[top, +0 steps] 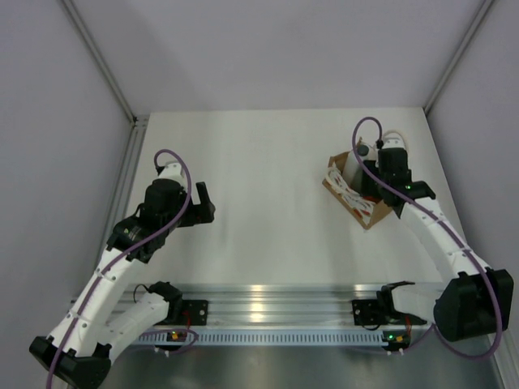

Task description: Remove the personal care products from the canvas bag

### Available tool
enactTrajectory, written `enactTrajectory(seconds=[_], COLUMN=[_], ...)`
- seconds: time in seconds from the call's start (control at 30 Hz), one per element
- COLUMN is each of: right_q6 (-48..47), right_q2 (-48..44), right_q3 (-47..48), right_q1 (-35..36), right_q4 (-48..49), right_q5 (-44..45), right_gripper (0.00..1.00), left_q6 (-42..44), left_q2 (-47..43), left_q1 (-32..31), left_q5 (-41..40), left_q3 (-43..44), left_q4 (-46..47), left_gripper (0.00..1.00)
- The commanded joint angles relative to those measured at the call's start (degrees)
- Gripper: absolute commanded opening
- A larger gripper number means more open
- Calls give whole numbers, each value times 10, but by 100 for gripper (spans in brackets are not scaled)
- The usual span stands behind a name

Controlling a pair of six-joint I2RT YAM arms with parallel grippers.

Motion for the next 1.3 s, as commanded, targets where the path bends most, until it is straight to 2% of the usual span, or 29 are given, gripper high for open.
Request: enactTrajectory(seconds=[0.0,0.57,0.77,1.07,1.27], right_q6=[1,-19,-27,-49,-59], right_q2=[-39,-41,-24,26,78], right_q3=[42,230,307,426,496], right_q1=[-10,14,25,90,167], right_q4=[41,-92,-115,-139,-139], right_q5=[-4,-15,-61,-50,-43], right_gripper=[0,0,0,0,0], left_q6=[5,4,2,2,-1], left_q2=[-3,-20,-27,-38,-58], left_q1=[-3,-3,-3,-3,-3], left_q5=[-5,-16,-18,-23,-50], left_q3=[-2,-1,-2,-1,-1], left_q4=[27,27,27,27,26], left_gripper=[98,98,98,98,98])
